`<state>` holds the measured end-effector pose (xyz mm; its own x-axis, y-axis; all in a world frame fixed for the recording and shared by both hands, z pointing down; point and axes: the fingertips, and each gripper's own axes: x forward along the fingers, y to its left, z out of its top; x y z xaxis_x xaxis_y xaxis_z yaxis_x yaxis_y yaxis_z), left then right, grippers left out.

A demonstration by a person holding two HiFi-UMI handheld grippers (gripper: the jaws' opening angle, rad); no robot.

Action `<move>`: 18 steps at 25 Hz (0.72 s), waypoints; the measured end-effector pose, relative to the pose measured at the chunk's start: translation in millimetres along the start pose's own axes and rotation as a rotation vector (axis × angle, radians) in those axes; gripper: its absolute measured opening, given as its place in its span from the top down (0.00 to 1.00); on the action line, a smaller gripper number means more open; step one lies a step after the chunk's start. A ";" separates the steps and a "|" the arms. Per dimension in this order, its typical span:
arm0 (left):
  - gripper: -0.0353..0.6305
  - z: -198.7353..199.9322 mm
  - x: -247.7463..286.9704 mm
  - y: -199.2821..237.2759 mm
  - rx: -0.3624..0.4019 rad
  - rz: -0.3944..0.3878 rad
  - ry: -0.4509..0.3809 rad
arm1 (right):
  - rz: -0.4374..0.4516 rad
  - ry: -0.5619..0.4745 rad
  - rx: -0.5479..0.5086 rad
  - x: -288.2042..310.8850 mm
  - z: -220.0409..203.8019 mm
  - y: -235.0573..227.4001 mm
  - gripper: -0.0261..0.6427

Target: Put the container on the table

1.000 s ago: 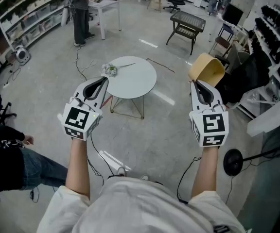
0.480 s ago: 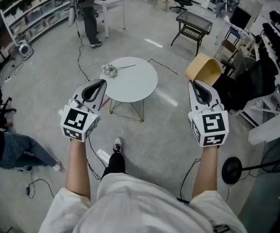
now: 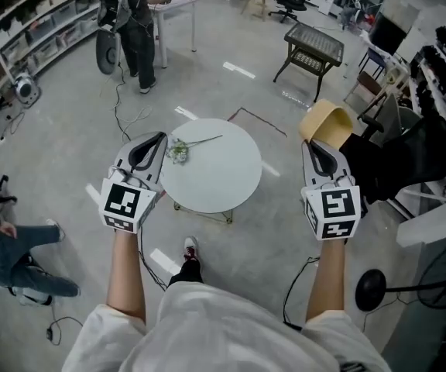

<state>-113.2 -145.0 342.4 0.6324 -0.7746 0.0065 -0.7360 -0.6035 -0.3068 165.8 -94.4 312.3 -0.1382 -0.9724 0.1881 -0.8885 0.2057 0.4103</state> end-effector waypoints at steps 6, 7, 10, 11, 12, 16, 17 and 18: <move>0.92 -35.8 107.9 99.6 -0.015 -0.029 0.027 | -0.007 0.056 -0.001 147.3 13.7 -5.5 0.93; 0.92 -44.9 123.8 110.3 -0.021 -0.036 0.036 | -0.004 0.074 -0.003 168.5 9.9 -5.3 0.93; 0.92 -78.0 161.5 133.3 -0.041 -0.053 0.073 | 0.022 0.147 -0.010 223.4 -8.7 2.7 0.93; 0.92 -90.7 170.2 138.4 -0.050 -0.058 0.089 | 0.038 0.168 -0.009 238.6 -16.7 7.4 0.93; 0.92 -103.5 177.9 141.9 -0.059 -0.061 0.105 | 0.054 0.188 -0.009 252.6 -25.5 12.0 0.93; 0.92 -149.2 209.8 137.7 -0.107 -0.065 0.167 | 0.124 0.274 -0.018 305.0 -76.9 19.3 0.93; 0.92 -159.7 217.9 133.3 -0.119 -0.062 0.183 | 0.146 0.298 -0.023 317.8 -94.7 19.5 0.93; 0.92 -170.1 225.6 129.5 -0.128 -0.056 0.200 | 0.170 0.322 -0.027 330.8 -113.4 20.7 0.93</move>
<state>-107.0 -430.1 466.1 0.6222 -0.7535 0.2122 -0.7337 -0.6559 -0.1778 151.3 -399.3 484.2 -0.1344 -0.8405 0.5249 -0.8520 0.3685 0.3719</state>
